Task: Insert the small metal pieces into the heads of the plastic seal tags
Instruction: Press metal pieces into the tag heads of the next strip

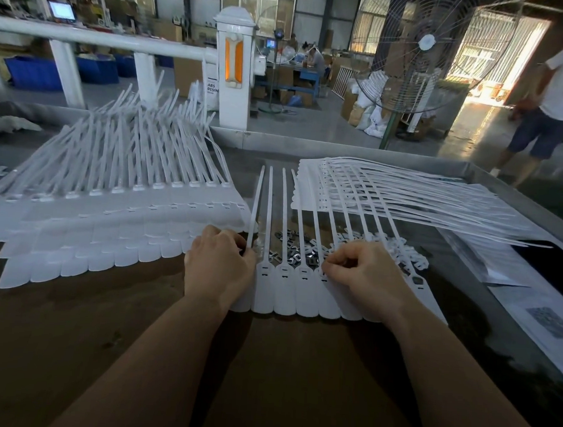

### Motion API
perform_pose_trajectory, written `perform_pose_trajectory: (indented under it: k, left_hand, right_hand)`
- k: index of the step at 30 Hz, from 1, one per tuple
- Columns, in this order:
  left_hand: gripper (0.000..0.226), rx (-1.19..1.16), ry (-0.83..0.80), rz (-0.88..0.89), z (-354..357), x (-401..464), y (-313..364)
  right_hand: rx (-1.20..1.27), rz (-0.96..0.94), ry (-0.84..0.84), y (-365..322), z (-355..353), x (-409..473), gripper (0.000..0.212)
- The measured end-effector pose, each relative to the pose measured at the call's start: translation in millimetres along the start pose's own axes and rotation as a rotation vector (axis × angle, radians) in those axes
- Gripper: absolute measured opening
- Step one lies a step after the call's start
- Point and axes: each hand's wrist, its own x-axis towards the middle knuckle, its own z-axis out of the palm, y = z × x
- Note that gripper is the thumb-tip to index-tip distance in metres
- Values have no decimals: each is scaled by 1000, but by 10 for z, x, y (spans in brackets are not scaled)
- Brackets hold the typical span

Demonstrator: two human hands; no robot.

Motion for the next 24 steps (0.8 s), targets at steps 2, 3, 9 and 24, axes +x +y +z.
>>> perform_pose_trajectory:
  k: [2, 3, 9, 24]
  left_hand:
    - [28, -3, -2, 0, -2, 5, -2]
    - [28, -5, -2, 0, -3, 7, -3]
    - [29, -6, 1, 2, -5, 22, -8]
    - [28, -28, -1, 0, 12, 28, -15]
  right_hand:
    - [-8, 2, 8, -4, 11, -1, 5]
    - [-6, 5, 13, -6, 13, -1, 5]
    - [38, 25, 53, -48, 26, 1, 7]
    - [164, 55, 85, -53, 29, 4, 17]
